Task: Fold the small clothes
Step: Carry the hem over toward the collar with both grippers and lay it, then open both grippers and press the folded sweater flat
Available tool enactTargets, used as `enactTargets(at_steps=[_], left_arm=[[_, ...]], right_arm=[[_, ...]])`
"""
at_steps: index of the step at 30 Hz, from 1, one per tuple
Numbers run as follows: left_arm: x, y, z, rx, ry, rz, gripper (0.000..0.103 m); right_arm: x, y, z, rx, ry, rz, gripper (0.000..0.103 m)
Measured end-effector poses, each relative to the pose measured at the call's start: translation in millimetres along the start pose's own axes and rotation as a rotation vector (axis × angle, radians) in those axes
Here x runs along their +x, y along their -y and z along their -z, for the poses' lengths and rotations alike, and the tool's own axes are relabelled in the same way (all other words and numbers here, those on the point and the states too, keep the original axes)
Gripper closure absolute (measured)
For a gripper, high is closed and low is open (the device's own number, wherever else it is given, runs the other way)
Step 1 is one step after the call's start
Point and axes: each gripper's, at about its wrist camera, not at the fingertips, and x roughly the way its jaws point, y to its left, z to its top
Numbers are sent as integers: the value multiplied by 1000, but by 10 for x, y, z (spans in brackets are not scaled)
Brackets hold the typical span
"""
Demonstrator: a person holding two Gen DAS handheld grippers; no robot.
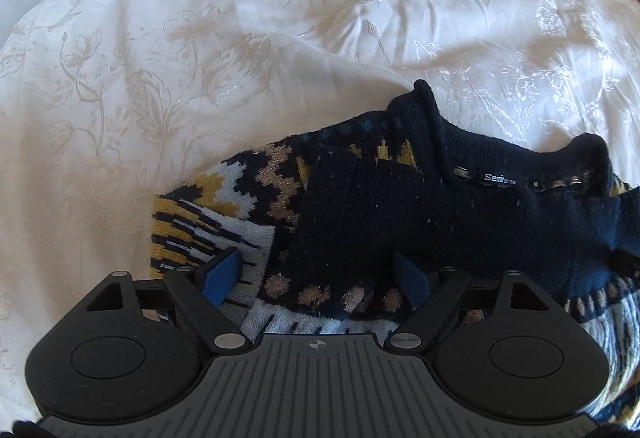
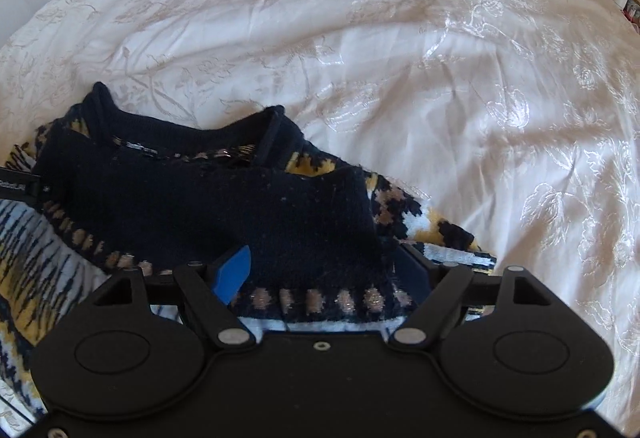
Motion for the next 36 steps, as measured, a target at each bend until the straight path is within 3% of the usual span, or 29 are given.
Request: enactTargets(at_steps=[2, 5, 16, 28, 36], left_arm=[[36, 16, -25, -3, -13, -8, 13], [77, 38, -54, 3, -31, -37, 3], [178, 89, -119, -17, -37, -45, 0], [117, -154, -146, -1, -43, 55, 0], [-286, -443, 262, 11, 1, 73, 0]], right_arm=[[111, 118, -21, 47, -30, 0, 9], [208, 247, -29, 94, -64, -19, 2], [302, 313, -56, 169, -57, -38, 0], [240, 307, -116, 167, -57, -10, 1], [-184, 439, 44, 185, -16, -61, 1]])
